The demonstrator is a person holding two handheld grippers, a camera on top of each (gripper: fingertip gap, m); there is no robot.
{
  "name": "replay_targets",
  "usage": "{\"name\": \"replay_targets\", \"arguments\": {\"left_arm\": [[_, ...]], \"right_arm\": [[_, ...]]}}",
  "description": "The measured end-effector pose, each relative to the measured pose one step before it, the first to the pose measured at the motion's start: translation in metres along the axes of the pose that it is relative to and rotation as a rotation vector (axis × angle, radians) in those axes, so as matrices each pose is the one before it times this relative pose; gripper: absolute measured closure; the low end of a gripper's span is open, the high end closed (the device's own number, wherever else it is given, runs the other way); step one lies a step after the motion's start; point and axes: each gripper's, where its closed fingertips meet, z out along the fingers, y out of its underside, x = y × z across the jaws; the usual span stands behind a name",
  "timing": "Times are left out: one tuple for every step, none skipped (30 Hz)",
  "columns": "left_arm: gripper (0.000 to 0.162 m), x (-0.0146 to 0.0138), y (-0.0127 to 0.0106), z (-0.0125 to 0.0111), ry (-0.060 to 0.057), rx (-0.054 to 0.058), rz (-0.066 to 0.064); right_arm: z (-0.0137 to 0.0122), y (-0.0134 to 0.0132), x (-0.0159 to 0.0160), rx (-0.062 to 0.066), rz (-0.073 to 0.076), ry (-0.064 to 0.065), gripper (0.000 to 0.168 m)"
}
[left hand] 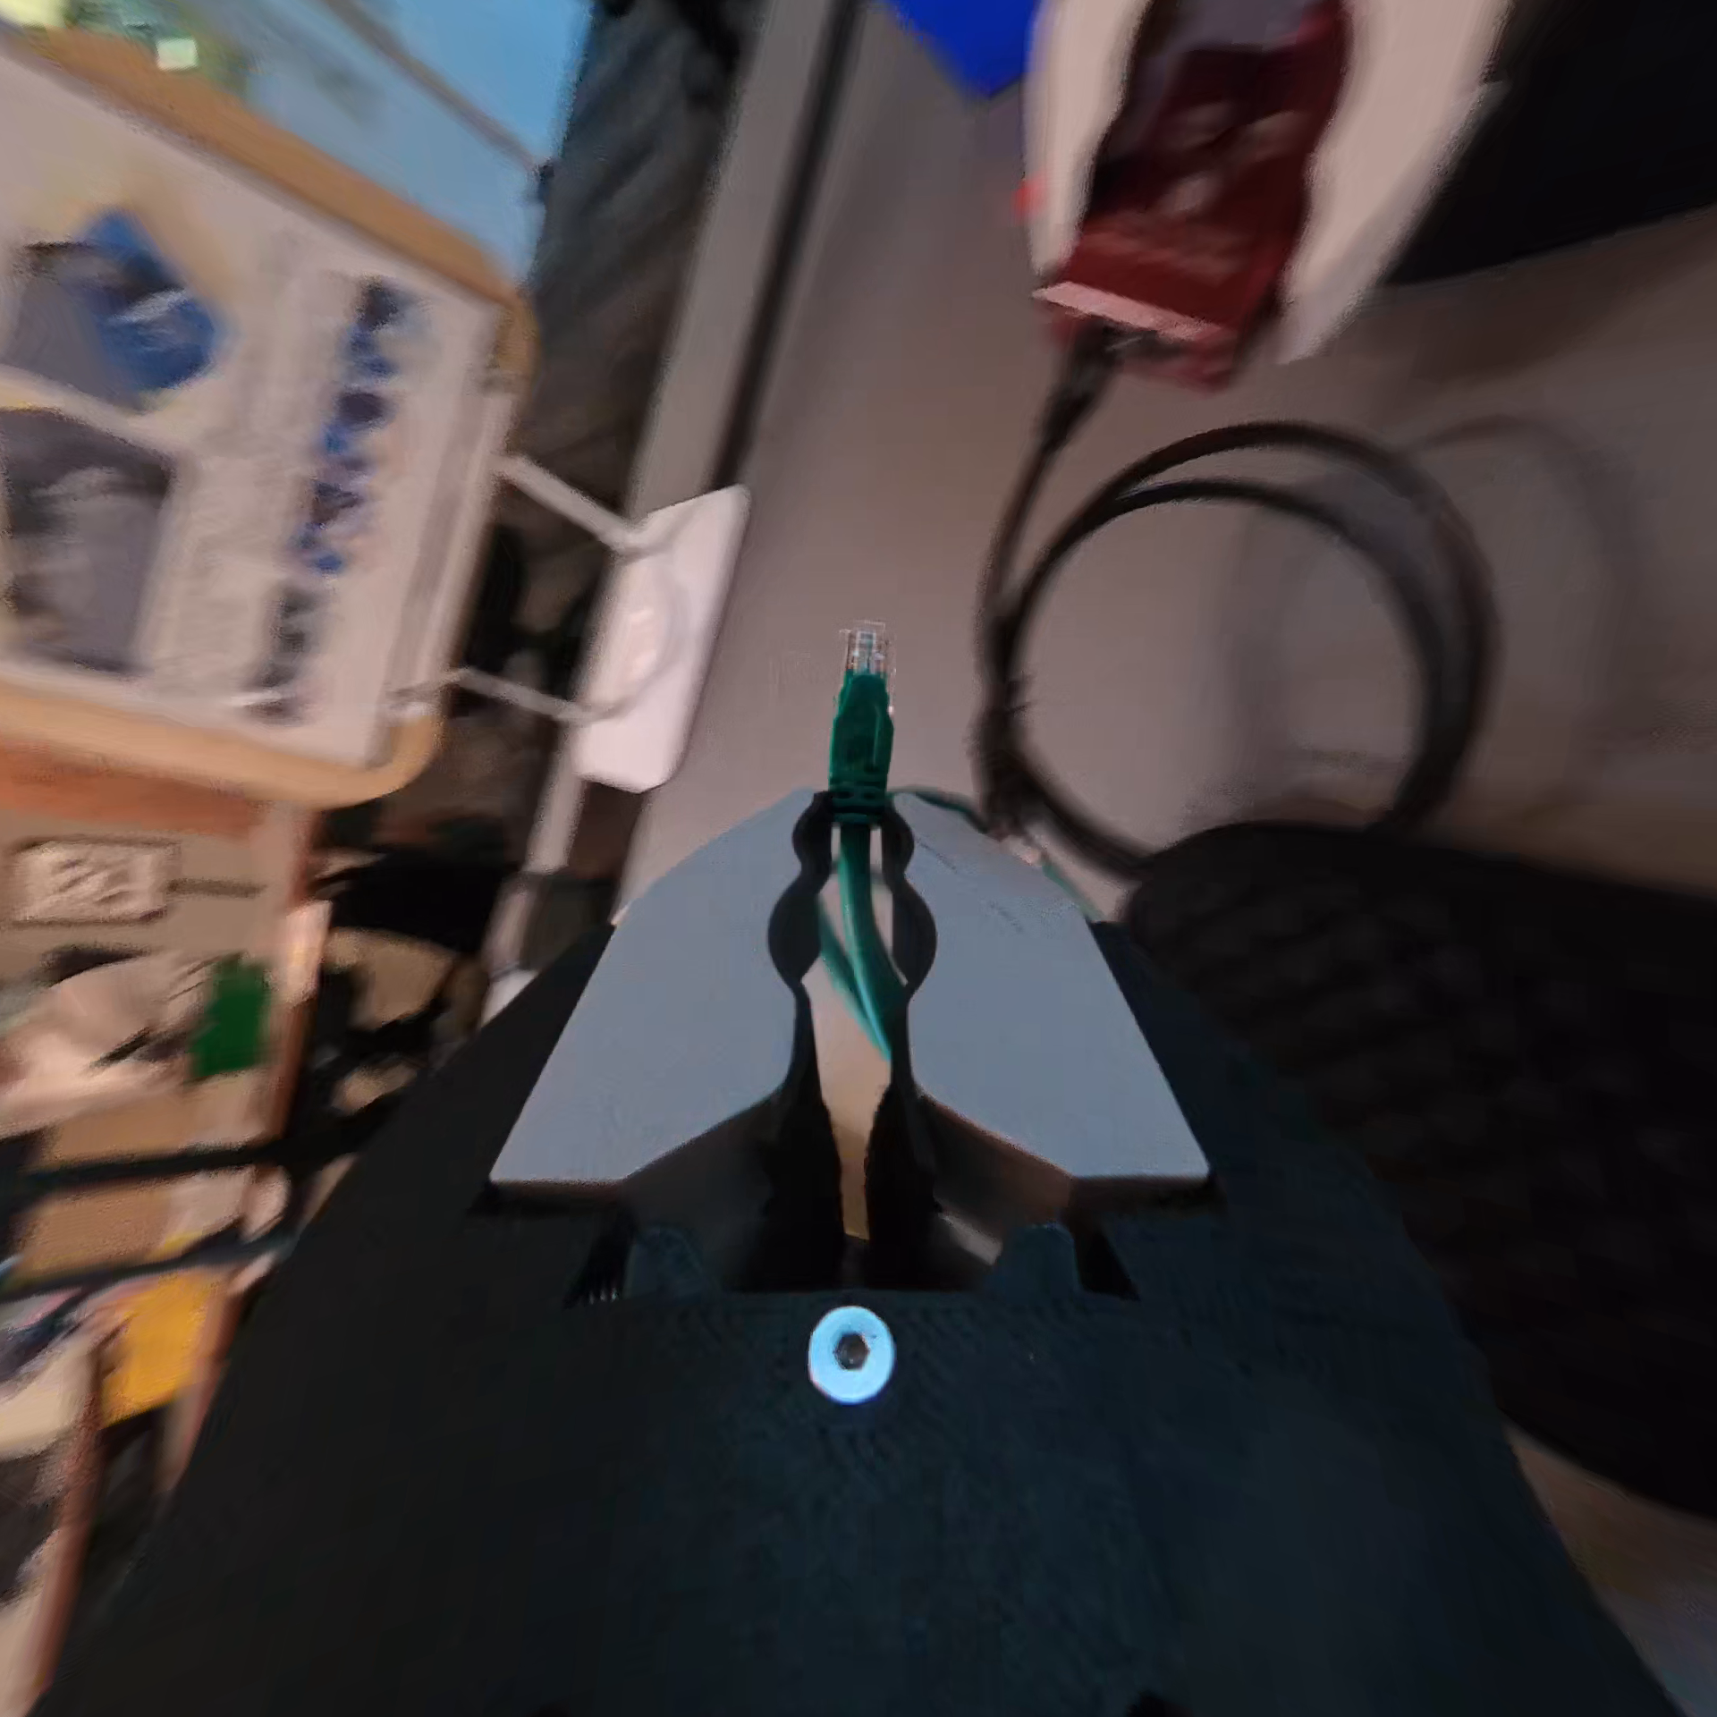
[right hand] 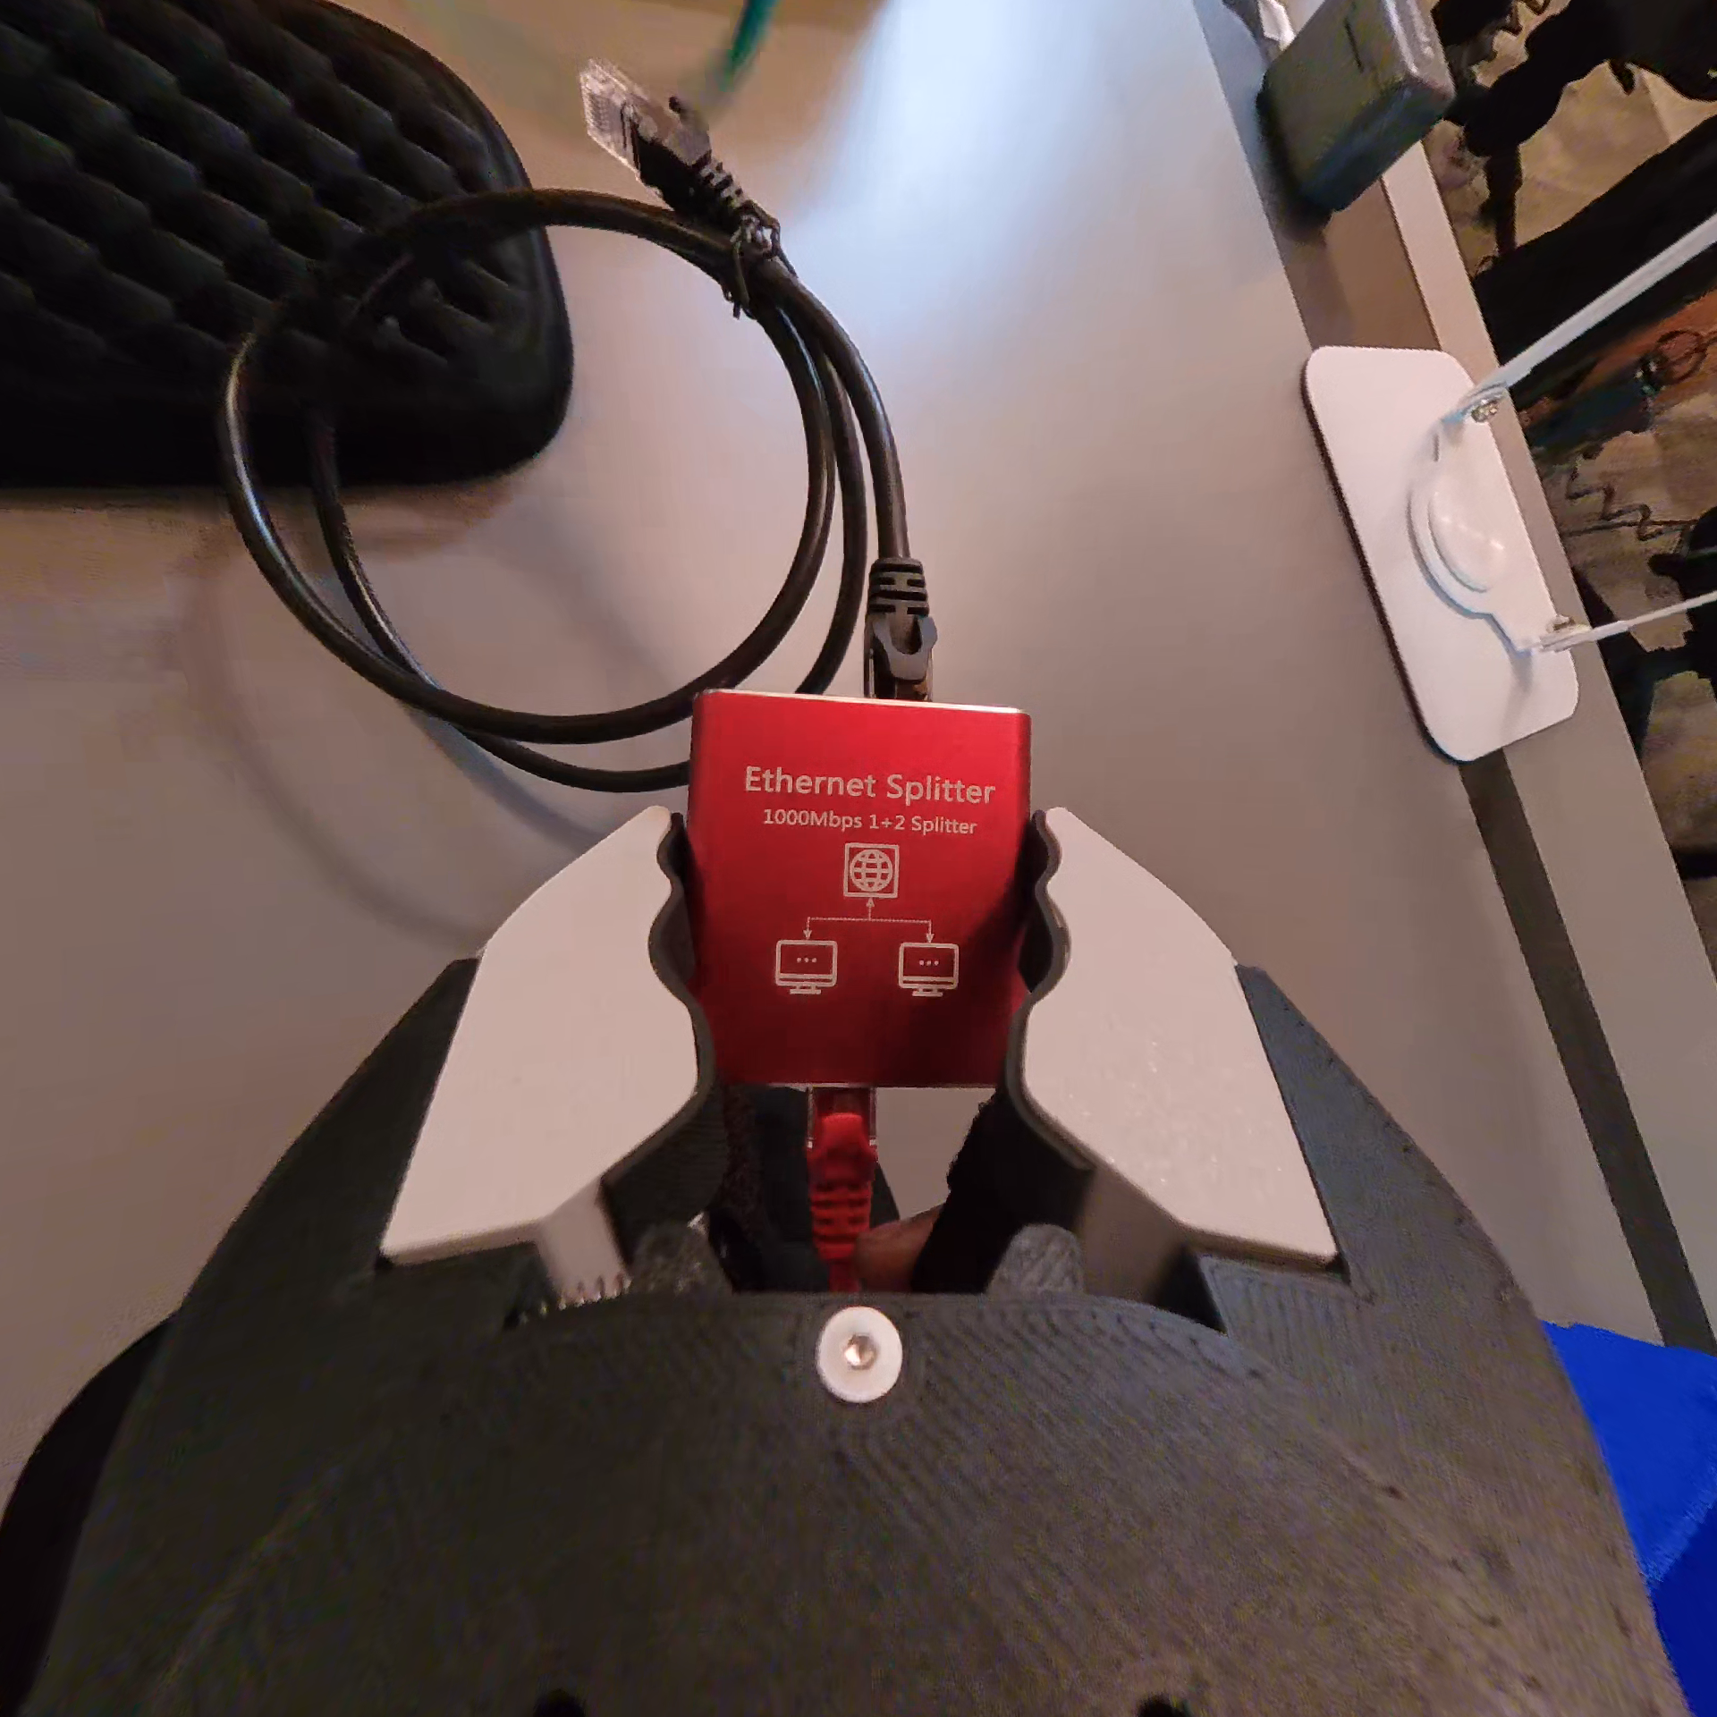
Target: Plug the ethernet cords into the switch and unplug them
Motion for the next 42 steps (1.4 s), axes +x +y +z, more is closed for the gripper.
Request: {"name": "replay_targets", "arguments": {"left_arm": [[0.152, 0.02455, -0.00655, 0.01238, 0.0862, 0.0378, -0.0204], [0.152, 0.01599, -0.01030, 0.01082, 0.0516, 0.0695, -0.0384], [0.152, 0.01063, -0.00630, 0.00840, 0.0474, 0.0464, -0.0338], [0.152, 0.00543, -0.00442, 0.00592, 0.0356, 0.0337, -0.0333], [0.152, 0.00511, -0.00448, 0.00461, 0.0457, 0.0339, -0.0350], [0.152, 0.00676, -0.00186, 0.00463, 0.0626, 0.0162, -0.0331], [0.152, 0.00392, 0.00291, 0.00506, 0.0460, -0.0133, -0.0274], [0.152, 0.00209, 0.00482, 0.00492, 0.0324, -0.0236, -0.0075], [0.152, 0.00093, 0.00008, 0.00336, 0.0197, 0.0111, -0.0011], [0.152, 0.00242, -0.00367, 0.00147, 0.0326, 0.0344, -0.0176], [0.152, 0.00318, -0.00427, 0.00061, 0.0358, 0.0364, -0.0250], [0.151, 0.00130, -0.00147, 0.00057, 0.0186, 0.0166, -0.0237], [0.152, 0.00017, -0.00036, 0.00094, 0.0068, 0.0096, -0.0216], [0.152, 0.00042, 0.00062, 0.00125, 0.0057, 0.0018, -0.0273], [0.151, 0.00125, 0.00080, 0.00122, 0.0132, -0.0002, -0.0323], [0.152, 0.00118, 0.00128, 0.00138, 0.0162, -0.0020, -0.0337], [0.152, 0.00113, 0.00117, 0.00132, 0.0197, -0.0001, -0.0363], [0.152, 0.00084, 0.00028, 0.00097, 0.0191, 0.0068, -0.0293], [0.152, -0.00022, -0.00080, 0.00030, 0.0103, 0.0132, -0.0178], [0.152, -0.00022, -0.00143, -0.00049, 0.0072, 0.0132, -0.0124], [0.152, -0.00004, -0.00147, -0.00091, 0.0074, 0.0106, -0.0113], [0.152, -0.00073, -0.00157, -0.00128, 0.0014, 0.0112, -0.0135], [0.152, -0.00183, -0.00138, -0.00118, -0.0060, 0.0091, -0.0143], [0.152, -0.00142, -0.00009, -0.00062, -0.0050, 0.0026, -0.0117], [0.152, -0.00058, 0.00185, 0.00041, -0.0060, -0.0119, -0.0039], [0.152, 0.00081, 0.00134, 0.00118, -0.0057, -0.0099, 0.0067], [0.152, 0.00070, 0.00080, 0.00114, -0.0092, -0.0088, 0.0107], [0.152, -0.00001, 0.00050, 0.00060, -0.0098, -0.0066, 0.0048], [0.152, 0.00039, 0.00034, 0.00016, -0.0006, -0.0036, 0.0018], [0.152, 0.00043, -0.00005, -0.00014, 0.0040, 0.0001, -0.0026], [0.152, 0.00085, -0.00047, -0.00015, 0.0070, 0.0052, 0.0007], [0.152, 0.00138, -0.00041, -0.00023, 0.0104, 0.0065, 0.0052], [0.152, 0.00202, -0.00012, -0.00018, 0.0106, 0.0061, 0.0181], [0.152, 0.00350, -0.00127, 0.00002, 0.0156, 0.0138, 0.0250], [0.152, 0.00142, -0.00037, -0.00038, 0.0004, 0.0041, 0.0231], [0.152, 0.00035, -0.00038, -0.00047, -0.0032, 0.0019, 0.0058], [0.152, 0.00014, -0.00002, -0.00014, 0.0000, -0.0027, -0.0051], [0.152, 0.00075, 0.00024, 0.00032, 0.0001, -0.0038, 0.0102], [0.151, 0.00041, 0.00077, 0.00067, -0.0072, -0.0091, 0.0205], [0.151, -0.00034, 0.00105, 0.00005, -0.0147, -0.0142, 0.0293], [0.152, -0.00029, 0.00052, -0.00018, -0.0166, -0.0152, 0.0372], [0.152, 0.00072, 0.00005, -0.00032, -0.0130, -0.0154, 0.0556]], "right_arm": [[0.00034, -0.00223, -0.00335, 0.0098, -0.0041, -0.0134, 0.098], [-0.00011, -0.00406, -0.00468, 0.0262, -0.0084, -0.0225, 0.098], [-0.00044, -0.00493, -0.00516, 0.0346, -0.0046, -0.0295, 0.098], [-0.00088, -0.00492, -0.00494, 0.0371, -0.0079, -0.0302, 0.098], [-0.00144, -0.00481, -0.00480, 0.0392, -0.0161, -0.0278, 0.098], [-0.00156, -0.00428, -0.00350, 0.0362, -0.0143, -0.0193, 0.098], [-0.00135, -0.00202, -0.00278, 0.0210, -0.0137, -0.0161, 0.098], [-0.00103, -0.00051, -0.00227, 0.0128, -0.0268, -0.0097, 0.098], [-0.00073, 0.00056, -0.00191, 0.0069, -0.0232, -0.0069, 0.099], [-0.00020, 0.00157, -0.00166, 0.0026, -0.0137, -0.0072, 0.098], [-0.00014, 0.00109, -0.00188, 0.0114, -0.0040, -0.0110, 0.098], [-0.00036, -0.00009, -0.00162, 0.0221, 0.0084, -0.0116, 0.098], [-0.00028, 0.00052, -0.00060, 0.0161, 0.0118, -0.0044, 0.098], [0.00001, 0.00088, -0.00057, 0.0080, 0.0005, -0.0009, 0.098], [0.00039, 0.00073, -0.00020, 0.0016, -0.0081, 0.0058, 0.098], [0.00070, 0.00020, -0.00014, -0.0029, -0.0142, 0.0093, 0.098], [0.00069, -0.00033, 0.00031, -0.0069, -0.0162, 0.0117, 0.098], [0.00045, -0.00047, 0.00032, -0.0089, -0.0178, 0.0107, 0.098], [0.00021, -0.00036, 0.00090, -0.0095, -0.0146, 0.0116, 0.098], [0.00014, 0.00000, 0.00055, -0.0112, -0.0092, 0.0069, 0.098], [0.00022, -0.00039, -0.00014, -0.0077, -0.0061, 0.0021, 0.099], [0.00024, -0.00019, -0.00040, -0.0071, -0.0068, 0.0014, 0.098], [0.00054, -0.00014, -0.00065, -0.0070, -0.0077, 0.0021, 0.098], [0.00078, -0.00064, -0.00069, -0.0043, -0.0083, 0.0041, 0.098], [0.00015, -0.00178, -0.00020, 0.0049, -0.0041, 0.0063, 0.099], [0.00009, -0.00120, -0.00028, 0.0016, 0.0016, 0.0003, 0.099], [-0.00003, -0.00017, -0.00009, -0.0019, -0.0027, 0.0000, 0.099], [0.00007, 0.00004, -0.00005, -0.0013, -0.0049, 0.0035, 0.098], [0.00008, 0.00024, -0.00009, 0.0005, -0.0051, 0.0041, 0.099], [-0.00009, -0.00008, -0.00055, 0.0036, -0.0010, 0.0020, 0.099], [-0.00027, -0.00038, -0.00057, 0.0044, -0.0005, 0.0016, 0.099], [-0.00078, -0.00073, -0.00045, 0.0074, -0.0035, 0.0020, 0.099], [-0.00057, -0.00063, -0.00069, 0.0058, 0.0007, -0.0026, 0.099], [-0.00052, -0.00158, -0.00102, 0.0142, 0.0040, -0.0052, 0.099], [-0.00045, -0.00224, -0.00114, 0.0185, 0.0073, -0.0081, 0.099], [-0.00020, -0.00110, -0.00052, 0.0101, 0.0038, -0.0033, 0.099], [-0.00006, -0.00070, -0.00009, 0.0045, -0.0035, 0.0021, 0.099], [0.00031, -0.00097, -0.00022, 0.0033, -0.0088, 0.0026, 0.099], [0.00058, -0.00186, -0.00072, 0.0057, -0.0056, -0.0019, 0.099], [0.00051, -0.00044, -0.00015, -0.0030, -0.0068, 0.0004, 0.099], [0.00049, -0.00043, -0.00010, -0.0009, -0.0052, 0.0014, 0.099], [0.00048, -0.00066, -0.00047, 0.0002, -0.0017, -0.0012, 0.099]]}}
